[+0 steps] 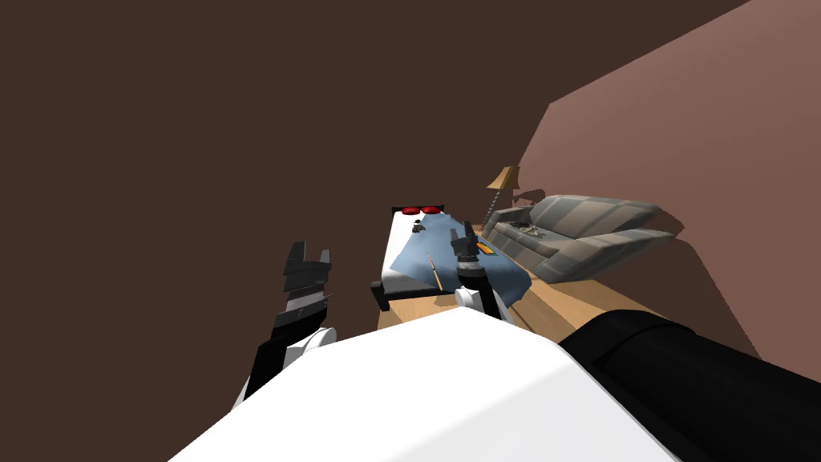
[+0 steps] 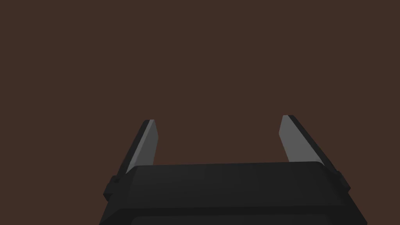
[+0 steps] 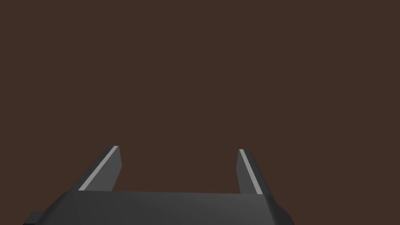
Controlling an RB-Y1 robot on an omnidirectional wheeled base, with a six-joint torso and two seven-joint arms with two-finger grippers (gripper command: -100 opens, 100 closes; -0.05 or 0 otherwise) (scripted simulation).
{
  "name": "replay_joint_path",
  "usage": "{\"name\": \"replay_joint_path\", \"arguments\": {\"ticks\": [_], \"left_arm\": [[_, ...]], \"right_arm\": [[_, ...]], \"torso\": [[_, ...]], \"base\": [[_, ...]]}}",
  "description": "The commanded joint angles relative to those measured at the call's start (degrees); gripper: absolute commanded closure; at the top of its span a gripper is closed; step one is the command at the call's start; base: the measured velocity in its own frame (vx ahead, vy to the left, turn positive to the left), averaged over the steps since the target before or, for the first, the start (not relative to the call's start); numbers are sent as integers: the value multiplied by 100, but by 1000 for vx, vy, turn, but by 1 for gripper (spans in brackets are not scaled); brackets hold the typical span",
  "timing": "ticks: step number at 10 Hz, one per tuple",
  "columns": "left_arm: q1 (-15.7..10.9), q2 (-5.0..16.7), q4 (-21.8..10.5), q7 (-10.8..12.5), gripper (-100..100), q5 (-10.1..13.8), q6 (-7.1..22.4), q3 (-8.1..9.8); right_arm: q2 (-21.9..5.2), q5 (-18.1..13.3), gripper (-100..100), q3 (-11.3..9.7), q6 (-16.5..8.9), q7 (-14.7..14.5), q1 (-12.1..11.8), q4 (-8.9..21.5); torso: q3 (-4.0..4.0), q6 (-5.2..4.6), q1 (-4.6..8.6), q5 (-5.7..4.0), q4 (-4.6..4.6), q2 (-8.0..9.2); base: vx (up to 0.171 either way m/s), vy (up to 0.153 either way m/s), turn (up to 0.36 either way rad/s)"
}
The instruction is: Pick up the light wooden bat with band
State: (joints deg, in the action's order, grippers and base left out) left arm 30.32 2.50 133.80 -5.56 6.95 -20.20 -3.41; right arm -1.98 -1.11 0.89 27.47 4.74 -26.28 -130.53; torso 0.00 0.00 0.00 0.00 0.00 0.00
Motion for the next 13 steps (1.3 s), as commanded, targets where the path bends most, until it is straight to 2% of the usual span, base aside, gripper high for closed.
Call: {"name": "replay_joint_path", "arguments": {"ticks": [1,4,8,9,11,12,13], "left_arm": [[0,0,0,0,0,0,0,0],[0,0,0,0,0,0,0,0],[0,1,0,0,0,0,0,0],[0,1,0,0,0,0,0,0],[0,0,0,0,0,0,0,0],[0,0,0,0,0,0,0,0],[0,0,0,0,0,0,0,1]], "right_arm": [[-195,78,-100,-1,-165,-90,-30,68],[-462,262,-100,6,-545,-307,-100,230],[-804,632,-100,35,-1249,-755,-242,541],[-804,632,-100,35,-1300,-755,-242,541],[-965,851,-100,55,-1678,-1026,-327,722],[-965,851,-100,55,-1748,-1026,-327,722],[-1045,966,-100,65,-1973,-1169,-371,817]], "torso": [[0,0,0,0,0,0],[0,0,16,-4,0,1],[-2,1,24,-6,1,3],[-4,0,25,-6,1,7],[-3,0,19,-5,1,5],[-3,0,21,-5,1,5],[-3,-2,18,-4,1,5]], "base": [[1,-14,73],[-2,-36,81],[-15,-52,101],[-21,-47,32],[-17,-46,105],[-16,-43,35],[-13,-44,66]]}}
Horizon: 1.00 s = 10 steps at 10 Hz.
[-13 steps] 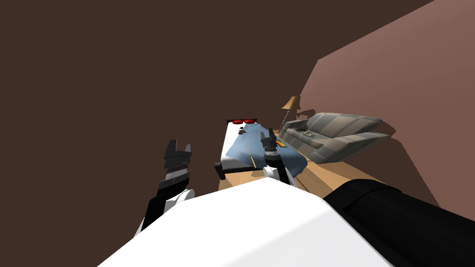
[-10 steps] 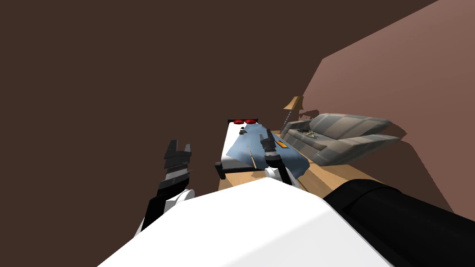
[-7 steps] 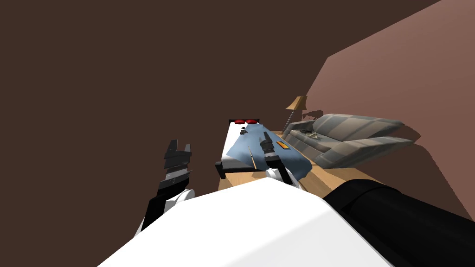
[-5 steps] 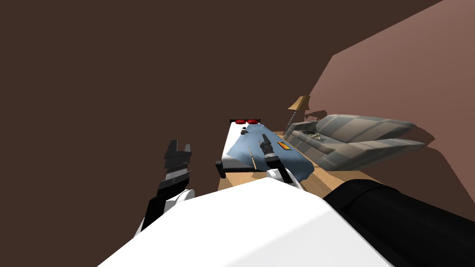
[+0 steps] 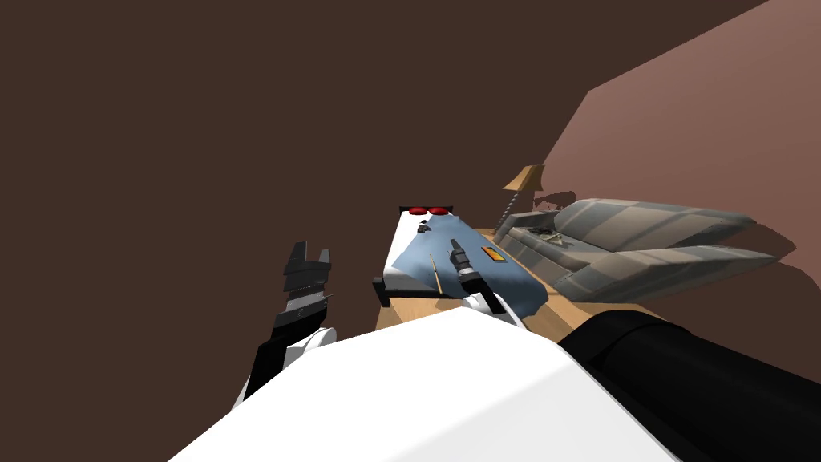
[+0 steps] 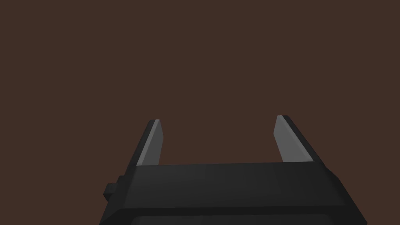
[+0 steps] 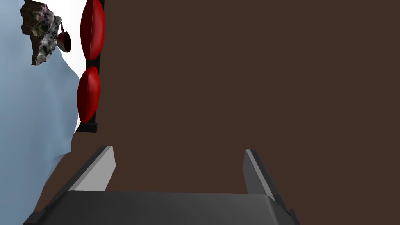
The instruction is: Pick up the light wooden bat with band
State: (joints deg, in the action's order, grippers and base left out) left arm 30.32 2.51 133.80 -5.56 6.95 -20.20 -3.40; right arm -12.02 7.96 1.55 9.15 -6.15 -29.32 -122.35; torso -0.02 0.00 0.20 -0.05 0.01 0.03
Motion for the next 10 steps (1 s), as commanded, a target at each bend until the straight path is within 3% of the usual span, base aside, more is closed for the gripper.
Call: {"name": "replay_joint_path", "arguments": {"ticks": [1,10], "left_arm": [[0,0,0,0,0,0,0,0],[0,0,0,0,0,0,0,0]], "right_arm": [[-122,176,-100,9,-286,-225,-113,97],[-454,637,-100,12,-1422,-810,-298,502]], "torso": [[0,0,0,0,0,0],[4,0,-2,1,-1,-6]], "base": [[-23,-60,157],[-8,-38,84]]}}
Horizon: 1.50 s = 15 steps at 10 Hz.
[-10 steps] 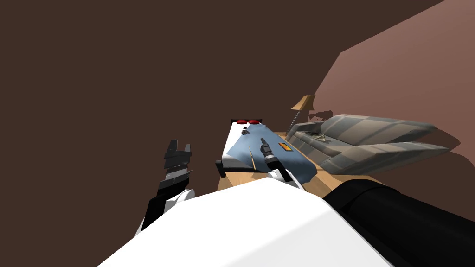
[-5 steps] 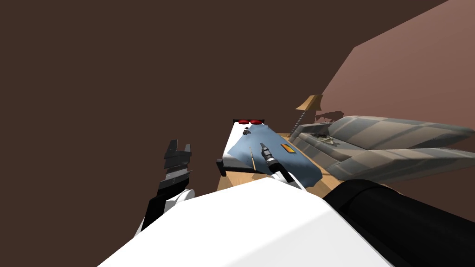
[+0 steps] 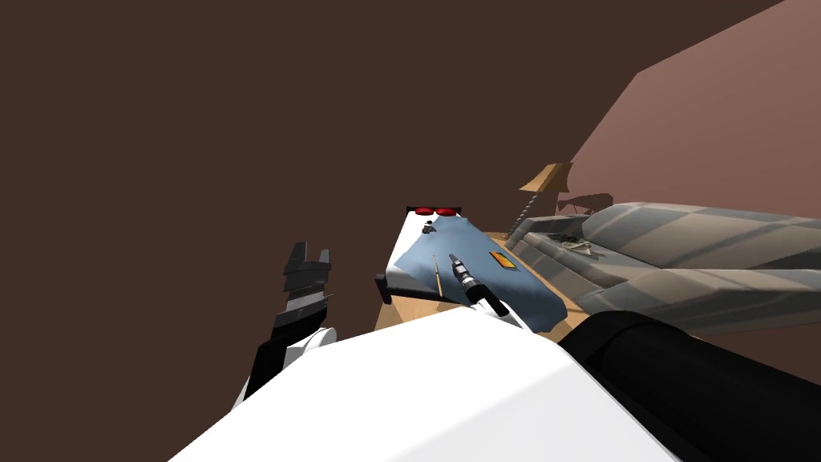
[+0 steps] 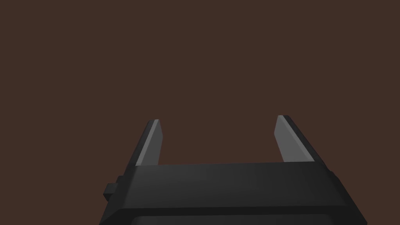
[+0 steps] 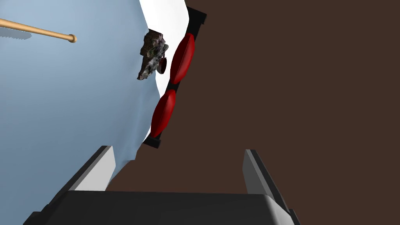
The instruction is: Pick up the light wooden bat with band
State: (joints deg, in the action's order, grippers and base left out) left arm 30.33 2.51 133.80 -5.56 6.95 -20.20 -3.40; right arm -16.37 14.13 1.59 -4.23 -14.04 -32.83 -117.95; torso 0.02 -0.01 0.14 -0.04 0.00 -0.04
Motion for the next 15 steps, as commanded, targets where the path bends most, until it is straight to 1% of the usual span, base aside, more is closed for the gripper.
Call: {"name": "replay_joint_path", "arguments": {"ticks": [1,2,3,4,5,6,7,8,9,10,11,12,13,14,15], "left_arm": [[0,0,0,0,0,0,0,0],[0,0,0,0,0,0,0,0],[0,0,0,0,0,0,0,0],[0,0,0,0,0,0,0,0],[0,0,0,0,0,0,0,0],[0,0,0,0,0,0,0,0],[0,0,0,0,0,0,0,0],[0,0,0,0,0,0,0,0],[0,0,0,0,0,0,0,0],[0,0,0,0,0,0,0,0],[1,0,0,0,0,0,0,0],[0,0,0,0,0,0,0,0],[1,0,0,0,0,0,0,0],[0,0,0,0,0,0,0,0],[1,0,0,0,0,0,0,0]], "right_arm": [[-105,129,-100,-2,-286,-161,8,165],[-105,129,-100,-2,-347,-161,8,165],[-192,234,-100,-19,-556,-296,-35,270],[-192,234,-100,-19,-612,-296,-35,270],[-282,335,-100,-43,-830,-426,-78,376],[-282,335,-100,-43,-877,-426,-78,376],[-373,430,-100,-73,-1089,-549,-118,484],[-373,430,-100,-73,-1143,-549,-118,484],[-465,520,-100,-110,-1342,-664,-156,594],[-465,520,-100,-110,-1407,-664,-156,594],[-556,604,-100,-153,-1648,-773,-192,704],[-556,604,-100,-153,-1669,-773,-192,704],[-646,682,-100,-203,-1872,-873,-226,814],[-646,682,-100,-203,-1929,-873,-226,814],[-734,755,-100,-258,-2134,-966,-259,923]], "torso": [[0,0,0,0,0,0],[1,2,-1,0,0,-1],[1,0,-2,1,0,-2],[2,1,-1,0,-1,-4],[2,-1,-3,1,-1,-4],[3,2,-1,0,-1,-6],[4,-1,-2,1,-1,-6],[5,0,-1,0,-2,-9],[5,-1,-3,1,-2,-9],[7,2,-1,1,-2,-12],[7,-1,-3,1,-3,-12],[9,2,-4,1,-3,-15],[8,-2,-5,1,-3,-14],[10,2,-4,1,-4,-18],[10,-2,-5,1,-4,-18]], "base": [[1,-32,139],[2,-27,78],[7,-30,136],[9,-28,105],[15,-32,187],[13,-30,99],[22,-31,139],[19,-28,94],[25,-30,202],[26,-29,136],[35,-25,247],[29,-24,88],[40,-24,225],[39,-27,108],[51,-16,232]]}}
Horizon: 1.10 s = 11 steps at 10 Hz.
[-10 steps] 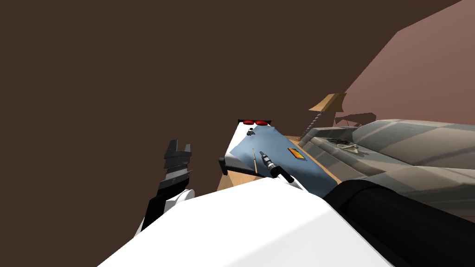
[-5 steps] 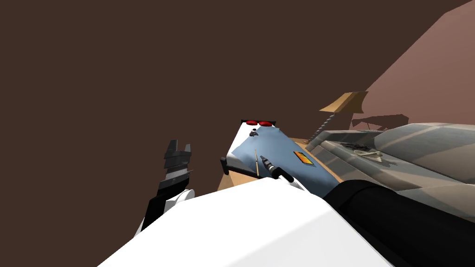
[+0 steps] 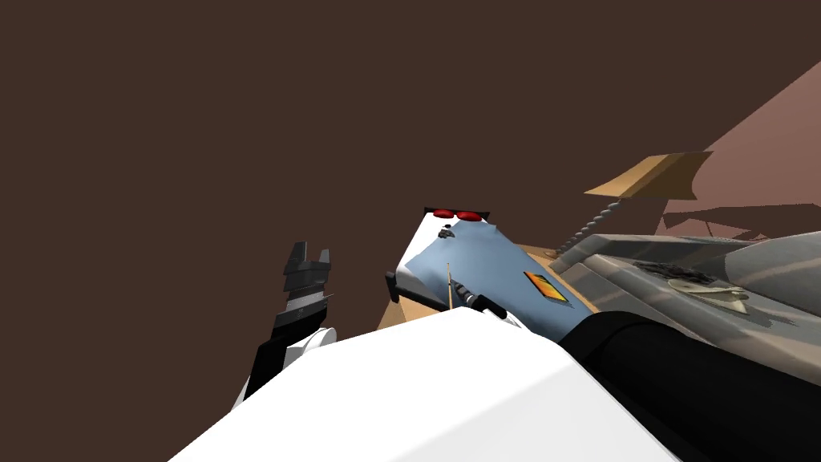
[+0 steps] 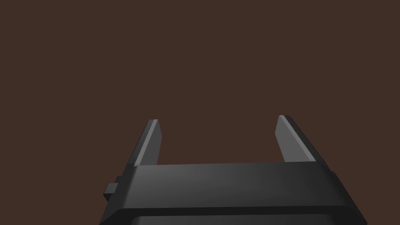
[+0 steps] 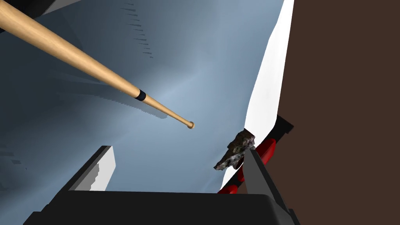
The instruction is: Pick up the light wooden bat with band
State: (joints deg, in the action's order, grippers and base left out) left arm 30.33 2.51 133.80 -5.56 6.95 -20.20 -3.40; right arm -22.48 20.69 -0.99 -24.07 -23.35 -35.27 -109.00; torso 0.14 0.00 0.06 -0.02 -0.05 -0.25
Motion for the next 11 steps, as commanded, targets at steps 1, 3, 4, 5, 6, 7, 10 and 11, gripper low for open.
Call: {"name": "replay_joint_path", "arguments": {"ticks": [1,3,4,5,6,7,10,11], "left_arm": [[0,0,0,0,0,0,0,0],[0,0,0,0,0,0,0,0],[0,0,0,0,0,0,0,0],[1,0,0,0,0,0,0,1],[0,0,0,0,0,0,0,0],[1,0,0,0,0,0,0,1],[2,0,0,0,0,0,0,1],[1,0,0,0,0,0,0,1]], "right_arm": [[-122,99,-100,-1,-202,-36,-15,29],[-294,230,-100,-125,-595,-202,-75,240],[-294,230,-100,-125,-704,-202,-75,240],[-376,289,-100,-193,-893,-276,-104,341],[-376,289,-100,-193,-948,-276,-104,341],[-455,344,-100,-262,-1175,-344,-131,439],[-606,443,-100,-401,-1574,-466,-183,622],[-606,443,-100,-401,-1638,-466,-183,622]], "torso": [[0,0,0,0,0,0],[0,0,8,-1,0,-1],[5,0,16,-2,-2,-8],[6,-5,14,-3,-2,-9],[6,0,12,-2,-2,-11],[4,-5,7,-2,-2,-6],[8,-6,9,-2,-3,-13],[6,-1,7,-1,-2,-10]], "base": [[44,-22,116],[60,-47,298],[68,-56,118],[71,-46,250],[51,-39,131],[58,-31,261],[72,-51,252],[41,-50,123]]}}
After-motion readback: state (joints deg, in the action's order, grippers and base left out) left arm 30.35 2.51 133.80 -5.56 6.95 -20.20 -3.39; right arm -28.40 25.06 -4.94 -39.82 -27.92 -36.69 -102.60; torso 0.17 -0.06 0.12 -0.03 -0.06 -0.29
